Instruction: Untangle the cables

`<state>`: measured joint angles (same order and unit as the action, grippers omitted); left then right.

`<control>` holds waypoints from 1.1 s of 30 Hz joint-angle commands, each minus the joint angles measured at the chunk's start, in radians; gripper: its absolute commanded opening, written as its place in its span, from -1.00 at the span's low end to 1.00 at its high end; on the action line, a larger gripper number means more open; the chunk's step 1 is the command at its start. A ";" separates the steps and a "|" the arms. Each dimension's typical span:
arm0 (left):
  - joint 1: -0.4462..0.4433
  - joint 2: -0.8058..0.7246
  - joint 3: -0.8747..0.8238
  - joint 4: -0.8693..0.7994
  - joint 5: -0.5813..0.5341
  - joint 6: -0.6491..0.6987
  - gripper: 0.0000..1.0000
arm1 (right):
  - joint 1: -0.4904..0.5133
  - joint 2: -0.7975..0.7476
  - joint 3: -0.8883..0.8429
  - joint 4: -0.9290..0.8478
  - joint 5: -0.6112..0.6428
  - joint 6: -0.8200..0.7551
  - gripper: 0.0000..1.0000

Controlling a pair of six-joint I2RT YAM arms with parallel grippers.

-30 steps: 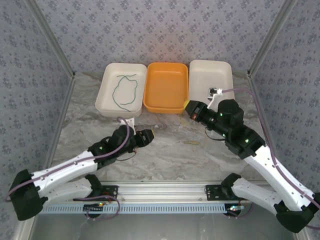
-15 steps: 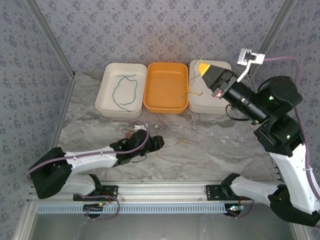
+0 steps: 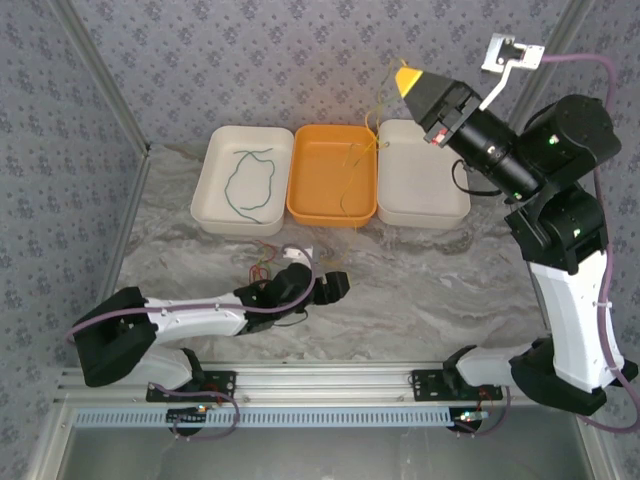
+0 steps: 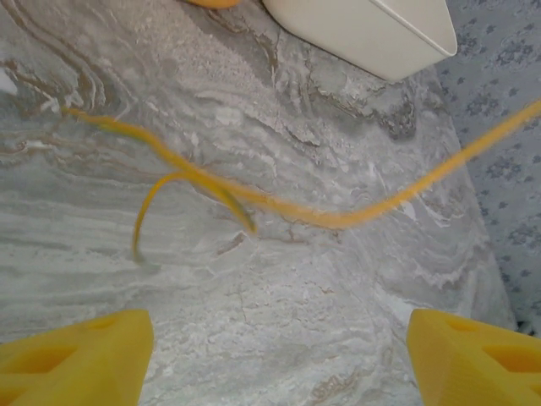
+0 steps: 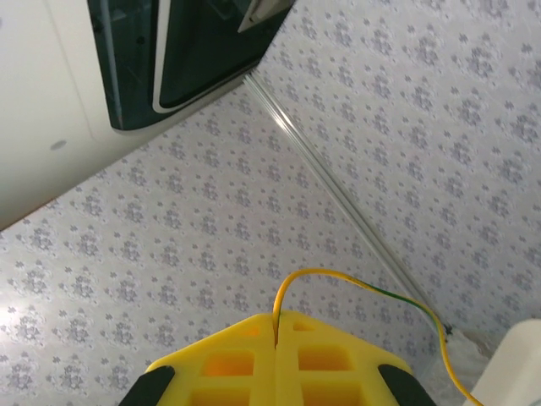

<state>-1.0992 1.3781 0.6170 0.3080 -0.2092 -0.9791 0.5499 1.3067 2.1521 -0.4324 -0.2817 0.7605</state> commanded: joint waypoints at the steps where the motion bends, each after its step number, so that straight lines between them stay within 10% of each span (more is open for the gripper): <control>1: -0.043 -0.027 0.026 -0.038 -0.144 0.066 0.63 | -0.027 0.027 0.087 0.004 -0.055 0.015 -1.00; 17: -0.127 -0.430 0.187 -0.199 -0.241 0.207 0.73 | -0.106 -0.011 -0.089 0.111 -0.096 0.101 -1.00; 33: 0.005 -0.141 0.658 -0.237 -0.102 0.475 0.88 | -0.099 -0.099 -0.353 0.247 -0.100 0.192 -1.00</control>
<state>-1.1152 1.2255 1.2068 0.0948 -0.3248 -0.5529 0.4496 1.2385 1.8156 -0.2546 -0.3573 0.9215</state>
